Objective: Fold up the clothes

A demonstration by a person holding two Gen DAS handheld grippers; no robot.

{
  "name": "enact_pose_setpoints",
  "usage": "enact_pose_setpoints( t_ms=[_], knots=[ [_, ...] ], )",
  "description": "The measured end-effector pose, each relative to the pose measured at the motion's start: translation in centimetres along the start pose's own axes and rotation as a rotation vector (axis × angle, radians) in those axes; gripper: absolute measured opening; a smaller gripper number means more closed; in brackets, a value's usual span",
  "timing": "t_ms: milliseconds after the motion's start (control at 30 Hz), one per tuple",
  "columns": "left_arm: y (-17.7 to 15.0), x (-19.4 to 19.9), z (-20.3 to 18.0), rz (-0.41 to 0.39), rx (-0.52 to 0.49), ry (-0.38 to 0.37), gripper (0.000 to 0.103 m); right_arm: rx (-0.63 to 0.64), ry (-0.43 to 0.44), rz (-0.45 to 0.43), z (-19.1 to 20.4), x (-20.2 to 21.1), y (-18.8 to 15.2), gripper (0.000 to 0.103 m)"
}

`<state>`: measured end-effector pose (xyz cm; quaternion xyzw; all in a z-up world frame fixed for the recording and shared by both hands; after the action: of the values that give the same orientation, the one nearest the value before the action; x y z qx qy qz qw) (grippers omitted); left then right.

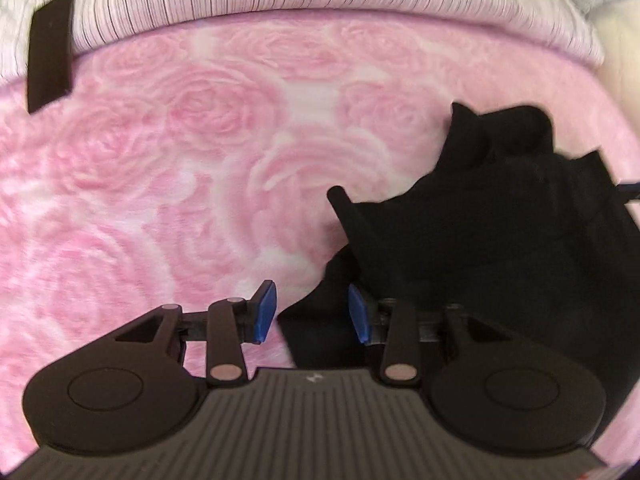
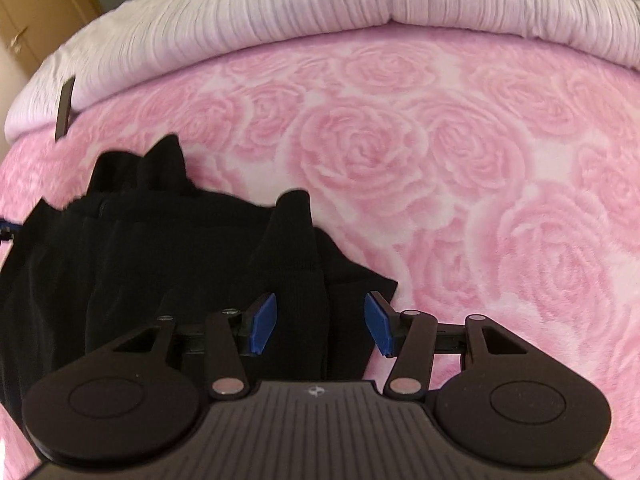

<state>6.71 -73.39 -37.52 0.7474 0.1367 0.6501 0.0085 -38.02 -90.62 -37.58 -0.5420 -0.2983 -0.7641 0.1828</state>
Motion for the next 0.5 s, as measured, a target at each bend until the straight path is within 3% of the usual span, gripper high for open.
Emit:
enact_pose_setpoints(
  t_ms=[67, 167, 333, 500],
  knots=[
    [-0.1, 0.3, -0.1, 0.015, -0.03, -0.003, 0.035, 0.006, 0.011, -0.016, 0.1, 0.0, 0.6, 0.052],
    [-0.6, 1.5, 1.3, 0.011, -0.035, 0.066, 0.038, -0.009, 0.049, -0.044, 0.0, 0.2, 1.5, 0.052],
    [-0.8, 2.6, 2.1, -0.046, 0.074, -0.056, 0.046, -0.023, 0.111, -0.049, 0.9, -0.5, 2.7, 0.052],
    [0.4, 0.3, 0.0, -0.046, 0.053, -0.13, 0.047, 0.011, 0.089, -0.014, 1.8, -2.2, 2.6, 0.054]
  ],
)
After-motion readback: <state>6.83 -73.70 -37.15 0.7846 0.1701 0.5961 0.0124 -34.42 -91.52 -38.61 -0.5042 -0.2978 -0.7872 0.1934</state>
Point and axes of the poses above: each gripper's, at about its wrist camera, not at the fingertips, and x roughly against the way its jaws point, z to its left, y to its top, the point moved 10 cm from there along -x, roughly the way its jaws point, and after that the axes turned 13 degrees about z, right-handed, at the moved point
